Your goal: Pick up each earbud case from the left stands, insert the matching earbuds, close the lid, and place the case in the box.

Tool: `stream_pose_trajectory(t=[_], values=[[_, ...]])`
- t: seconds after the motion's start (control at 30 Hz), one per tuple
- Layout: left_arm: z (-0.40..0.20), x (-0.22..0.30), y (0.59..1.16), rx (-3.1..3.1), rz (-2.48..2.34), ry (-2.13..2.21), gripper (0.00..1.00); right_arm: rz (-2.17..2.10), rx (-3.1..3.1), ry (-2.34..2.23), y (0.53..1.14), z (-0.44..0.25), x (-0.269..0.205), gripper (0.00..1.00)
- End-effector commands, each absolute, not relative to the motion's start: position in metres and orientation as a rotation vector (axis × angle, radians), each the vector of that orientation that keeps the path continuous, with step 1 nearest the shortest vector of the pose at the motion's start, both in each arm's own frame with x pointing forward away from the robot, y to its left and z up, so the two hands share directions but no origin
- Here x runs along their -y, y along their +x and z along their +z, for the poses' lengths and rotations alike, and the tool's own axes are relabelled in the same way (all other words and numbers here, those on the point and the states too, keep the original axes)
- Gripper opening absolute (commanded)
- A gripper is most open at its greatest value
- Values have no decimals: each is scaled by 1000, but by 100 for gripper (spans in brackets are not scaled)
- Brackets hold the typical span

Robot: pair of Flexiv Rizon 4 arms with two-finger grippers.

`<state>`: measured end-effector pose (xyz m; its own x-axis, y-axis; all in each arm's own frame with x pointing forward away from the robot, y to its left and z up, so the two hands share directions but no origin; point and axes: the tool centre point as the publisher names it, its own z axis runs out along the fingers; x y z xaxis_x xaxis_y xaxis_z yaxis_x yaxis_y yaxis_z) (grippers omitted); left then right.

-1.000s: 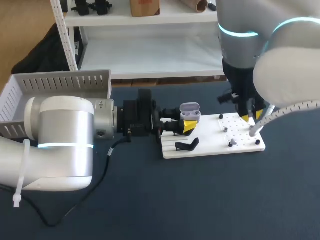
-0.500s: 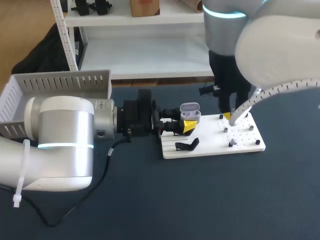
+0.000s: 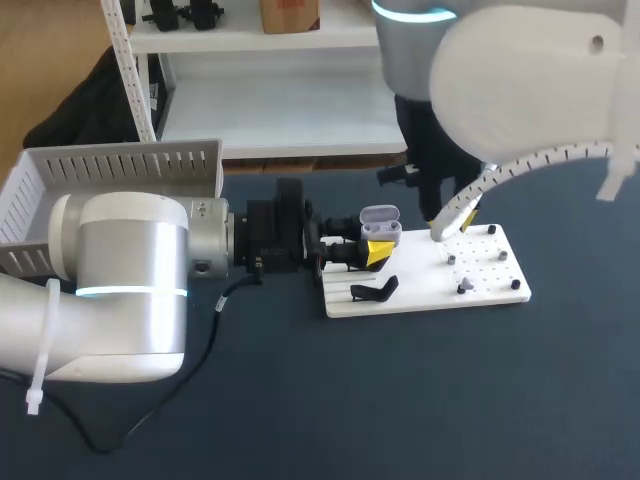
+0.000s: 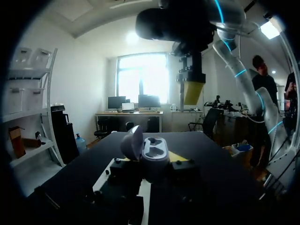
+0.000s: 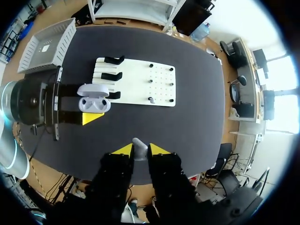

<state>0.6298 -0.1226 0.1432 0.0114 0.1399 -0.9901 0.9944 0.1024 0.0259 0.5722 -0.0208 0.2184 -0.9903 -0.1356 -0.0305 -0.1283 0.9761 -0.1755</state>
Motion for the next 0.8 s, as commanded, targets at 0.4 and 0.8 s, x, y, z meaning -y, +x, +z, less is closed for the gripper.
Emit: stream_pose_trajectory(t=[0.4,0.8], values=[[142,122,629,-1339,-1048,1237,0,-268,-3034,125,574,227,-13,0],[142,122,629,-1339,-1048,1237,0,-97,-3005,560,571,228,-35,0]])
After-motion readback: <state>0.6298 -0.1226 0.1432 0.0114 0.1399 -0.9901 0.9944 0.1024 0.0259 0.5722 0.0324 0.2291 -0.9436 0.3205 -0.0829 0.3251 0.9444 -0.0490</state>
